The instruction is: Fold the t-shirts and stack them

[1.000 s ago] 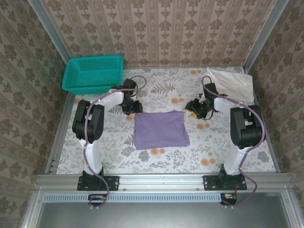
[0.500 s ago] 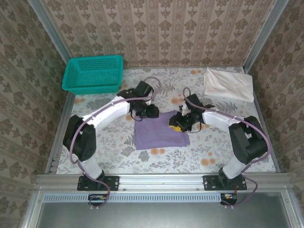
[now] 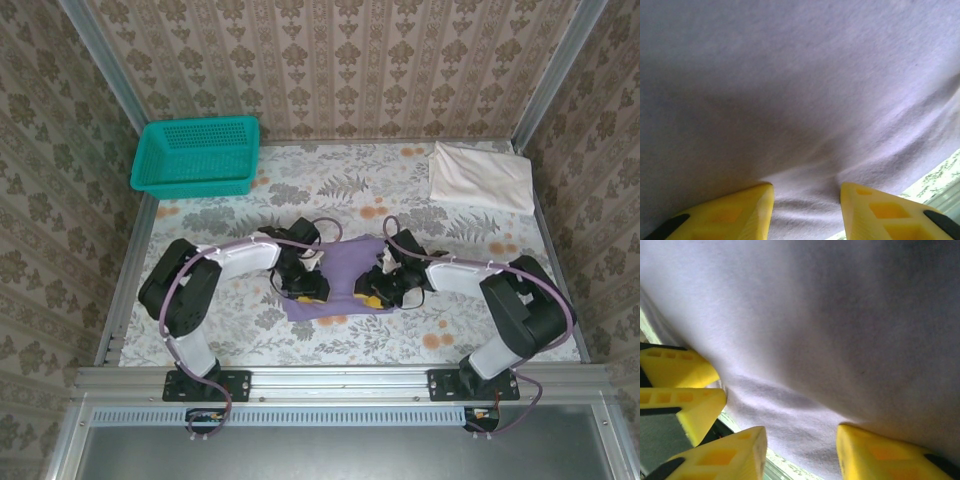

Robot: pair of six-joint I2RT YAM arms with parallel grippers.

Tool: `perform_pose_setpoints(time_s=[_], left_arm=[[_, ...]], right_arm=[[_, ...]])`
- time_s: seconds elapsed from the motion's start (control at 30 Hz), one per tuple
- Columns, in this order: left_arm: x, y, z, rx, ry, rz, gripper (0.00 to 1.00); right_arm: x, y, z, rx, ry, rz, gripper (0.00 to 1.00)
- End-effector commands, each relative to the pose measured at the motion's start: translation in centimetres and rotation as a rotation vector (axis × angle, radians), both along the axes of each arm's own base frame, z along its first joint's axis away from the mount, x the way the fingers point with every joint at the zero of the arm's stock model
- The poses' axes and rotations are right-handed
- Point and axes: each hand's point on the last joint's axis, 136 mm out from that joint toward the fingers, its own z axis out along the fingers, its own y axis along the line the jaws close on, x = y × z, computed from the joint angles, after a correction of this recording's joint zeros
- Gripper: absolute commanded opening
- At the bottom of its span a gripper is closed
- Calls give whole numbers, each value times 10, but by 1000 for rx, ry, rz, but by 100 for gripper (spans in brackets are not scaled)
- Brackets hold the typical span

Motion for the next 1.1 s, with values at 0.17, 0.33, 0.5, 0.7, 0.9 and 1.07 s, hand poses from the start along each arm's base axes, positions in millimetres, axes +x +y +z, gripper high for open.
perform_pose_setpoints(time_s=[0.17,0.33,0.5,0.7,0.9,1.07], left_arm=[[26,24,8,121,-112,-27,51],[47,8,37,81,-162,-36,66],[70,10,72,59,-230,16,81],[90,45,105,124,-328,153,93],[90,82,127,177,-412,288,93],[81,104,139,193,-443,343,93]], right_arm=[[41,-54,53,-114,-283,-233,64],[48,-82,48,-275,-271,-221,67],[47,-78,24,-437,-186,-106,66],[44,-65,0,-540,-113,-27,72],[45,-38,-18,-608,-99,51,72],[41,-9,-41,-631,-57,125,58]])
